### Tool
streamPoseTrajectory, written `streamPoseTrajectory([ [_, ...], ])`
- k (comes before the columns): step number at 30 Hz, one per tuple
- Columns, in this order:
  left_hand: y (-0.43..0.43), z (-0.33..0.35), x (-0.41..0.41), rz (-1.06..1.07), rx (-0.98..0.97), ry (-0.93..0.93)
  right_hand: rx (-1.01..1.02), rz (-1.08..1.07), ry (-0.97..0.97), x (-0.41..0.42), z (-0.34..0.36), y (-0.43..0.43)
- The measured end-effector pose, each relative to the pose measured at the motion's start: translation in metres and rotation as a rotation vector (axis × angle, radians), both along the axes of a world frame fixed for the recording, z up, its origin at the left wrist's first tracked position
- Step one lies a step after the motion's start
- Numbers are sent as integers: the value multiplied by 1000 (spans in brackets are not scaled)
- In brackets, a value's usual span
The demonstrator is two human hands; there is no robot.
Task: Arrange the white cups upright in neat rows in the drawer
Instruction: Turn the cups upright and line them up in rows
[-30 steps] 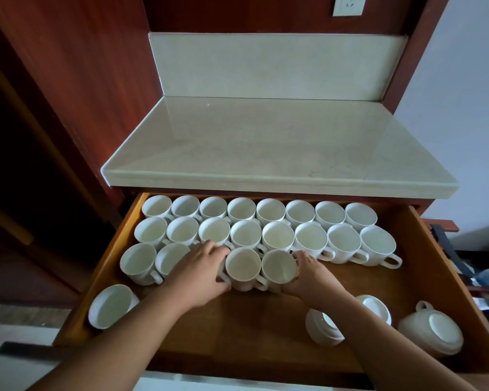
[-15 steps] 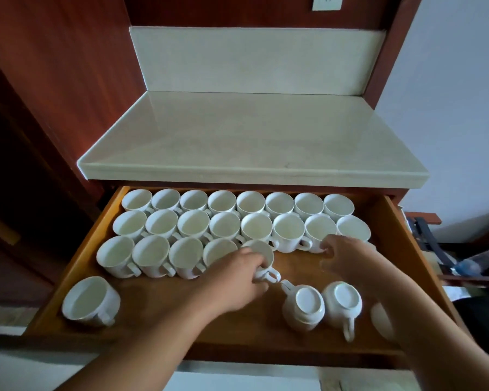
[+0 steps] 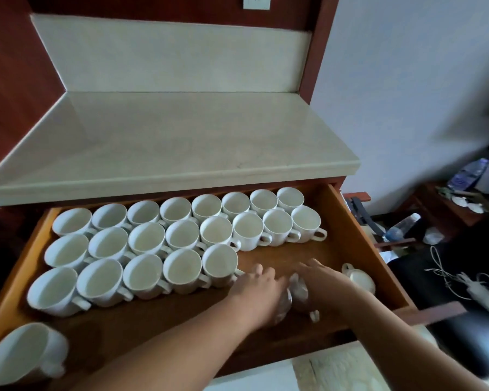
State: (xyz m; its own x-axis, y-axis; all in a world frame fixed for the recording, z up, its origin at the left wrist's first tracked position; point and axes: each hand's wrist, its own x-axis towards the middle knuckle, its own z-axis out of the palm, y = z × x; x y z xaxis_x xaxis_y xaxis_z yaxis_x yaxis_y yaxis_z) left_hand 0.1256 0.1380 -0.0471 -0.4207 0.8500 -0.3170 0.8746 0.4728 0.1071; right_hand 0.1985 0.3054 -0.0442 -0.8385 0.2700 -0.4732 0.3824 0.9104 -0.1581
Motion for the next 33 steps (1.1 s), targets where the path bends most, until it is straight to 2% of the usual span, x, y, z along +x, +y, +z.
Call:
streamPoseTrajectory([
  [6,5,12,3,-59,-24,47,41,-120,21,-6,10,18],
  [10,-1,30,4,117,85,-93,39,-93,65,-12,11,39],
  [15,-14,62,-3,554,374,-556,-34,-20,104,-21,11,64],
  [20,-6,44,1,931,1012,-1291,-170,147,72,-21,13,92],
  [22,-1,41,1,927,1126,-1440,-205,257,13,-23,15,103],
  [26,3,43,1,763,1222,-1752,-170,364,12,-23,6,102],
  [30,5,42,0,816,1351,-1817,-182,365,68,-23,-6,94],
  [33,7,43,-1,926,1329,-1668,-259,317,90,-23,-7,94],
])
